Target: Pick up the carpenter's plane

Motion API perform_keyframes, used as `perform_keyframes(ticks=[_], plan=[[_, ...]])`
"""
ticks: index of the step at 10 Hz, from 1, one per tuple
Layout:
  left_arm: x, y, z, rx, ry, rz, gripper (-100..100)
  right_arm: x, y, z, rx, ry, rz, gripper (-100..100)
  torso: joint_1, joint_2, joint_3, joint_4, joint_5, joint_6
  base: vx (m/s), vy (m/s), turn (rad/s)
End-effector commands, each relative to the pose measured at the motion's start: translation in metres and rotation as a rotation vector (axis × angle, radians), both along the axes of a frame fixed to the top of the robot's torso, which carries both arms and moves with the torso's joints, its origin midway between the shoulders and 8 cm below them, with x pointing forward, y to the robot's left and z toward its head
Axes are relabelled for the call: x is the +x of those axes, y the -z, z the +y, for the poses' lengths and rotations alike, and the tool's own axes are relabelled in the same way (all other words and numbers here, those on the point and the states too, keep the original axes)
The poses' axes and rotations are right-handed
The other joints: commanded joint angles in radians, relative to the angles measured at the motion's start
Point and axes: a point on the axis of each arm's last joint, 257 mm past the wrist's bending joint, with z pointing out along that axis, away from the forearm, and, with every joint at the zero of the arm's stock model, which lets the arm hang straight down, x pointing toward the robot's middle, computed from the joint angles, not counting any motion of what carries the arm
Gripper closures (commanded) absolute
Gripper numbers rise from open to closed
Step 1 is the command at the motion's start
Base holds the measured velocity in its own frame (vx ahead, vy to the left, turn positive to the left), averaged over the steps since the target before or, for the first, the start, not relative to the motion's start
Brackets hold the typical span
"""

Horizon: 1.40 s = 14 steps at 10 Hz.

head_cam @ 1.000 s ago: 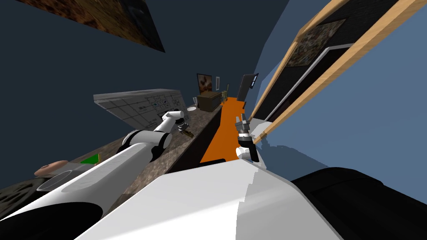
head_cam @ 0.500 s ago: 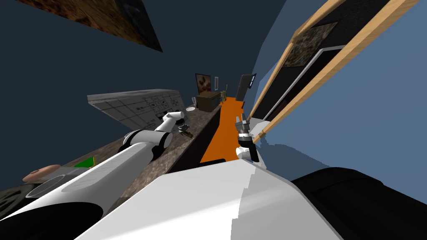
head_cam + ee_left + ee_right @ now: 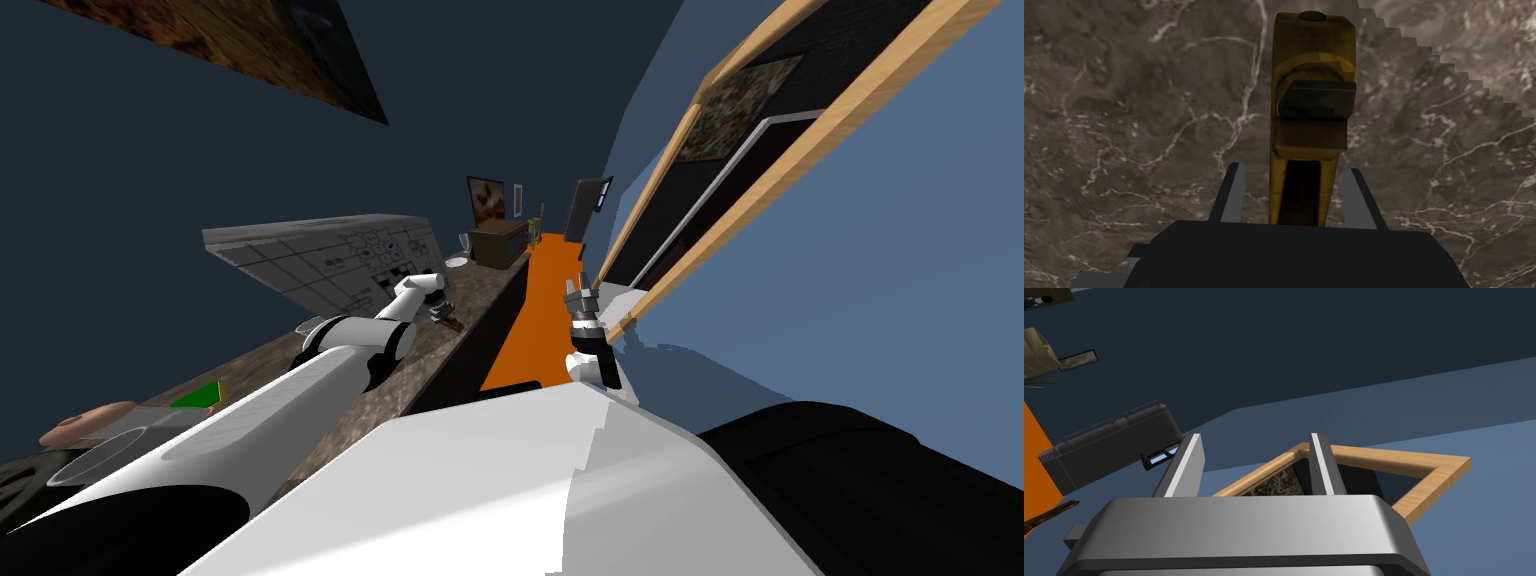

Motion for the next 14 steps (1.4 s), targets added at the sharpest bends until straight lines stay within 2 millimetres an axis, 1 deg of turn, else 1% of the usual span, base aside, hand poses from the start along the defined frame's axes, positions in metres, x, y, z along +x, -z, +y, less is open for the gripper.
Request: perform_keyframes(ticks=[1, 4, 5, 6, 7, 8, 9, 11, 12, 13, 14], plan=[[0.0, 0.0, 0.0, 0.0, 0.0, 0.0, 100, 0.0, 0.0, 0.0, 0.0, 0.0, 0.0, 0, 0.0, 0.0, 0.0, 0.0, 0.0, 0.0, 0.0, 0.0, 0.0], [0.0, 0.0, 0.0, 0.0, 0.0, 0.001, 100, 0.0, 0.0, 0.0, 0.0, 0.0, 0.0, 0, 0.0, 0.0, 0.0, 0.0, 0.0, 0.0, 0.0, 0.0, 0.0], [0.0, 0.0, 0.0, 0.0, 0.0, 0.001, 0, 0.0, 0.0, 0.0, 0.0, 0.0, 0.0, 0, 0.0, 0.0, 0.0, 0.0, 0.0, 0.0, 0.0, 0.0, 0.0], [0.004, -0.016, 0.002, 0.0, 0.005, -0.001, 100, 0.0, 0.0, 0.0, 0.0, 0.0, 0.0, 0, 0.0, 0.0, 0.0, 0.0, 0.0, 0.0, -0.01, -0.012, 0.031], [0.005, -0.021, 0.002, 0.0, 0.006, -0.001, 100, 0.0, 0.0, 0.0, 0.0, 0.0, 0.0, 0, -0.001, 0.0, 0.001, 0.001, 0.0, 0.0, -0.009, -0.027, 0.043], [-0.001, -0.015, 0.005, 0.0, -0.004, 0.02, 100, 0.0, 0.0, 0.0, 0.0, 0.0, 0.0, 0, -0.002, 0.001, 0.001, 0.001, -0.001, 0.0, -0.007, -0.022, 0.009], [-0.003, -0.014, 0.005, 0.0, -0.006, 0.024, 100, 0.0, 0.0, 0.0, 0.0, 0.0, 0.0, 0, -0.002, 0.001, 0.001, 0.0, 0.0, 0.0, -0.009, -0.01, -0.001], [-0.001, -0.015, 0.005, 0.0, -0.003, 0.019, 100, 0.0, 0.0, 0.0, 0.0, 0.0, 0.0, 0, -0.001, 0.001, 0.0, 0.0, -0.001, 0.0, -0.003, 0.0, 0.0], [0.005, -0.021, 0.002, 0.0, 0.006, -0.001, 100, 0.0, 0.0, 0.0, 0.0, 0.0, 0.0, 0, 0.0, 0.0, 0.001, 0.001, 0.0, 0.0, 0.0, 0.0, 0.0], [0.001, -0.017, 0.004, 0.0, 0.0, 0.011, 100, 0.0, 0.0, 0.0, 0.0, 0.0, 0.0, 0, -0.001, 0.0, 0.001, 0.001, -0.001, 0.0, 0.0, 0.0, 0.0], [0.002, -0.018, 0.004, 0.0, 0.001, 0.01, 0, 0.0, 0.0, 0.0, 0.0, 0.0, 0.0, 0, -0.001, 0.001, 0.001, 0.001, 0.0, 0.0, 0.0, 0.0, 0.0]])
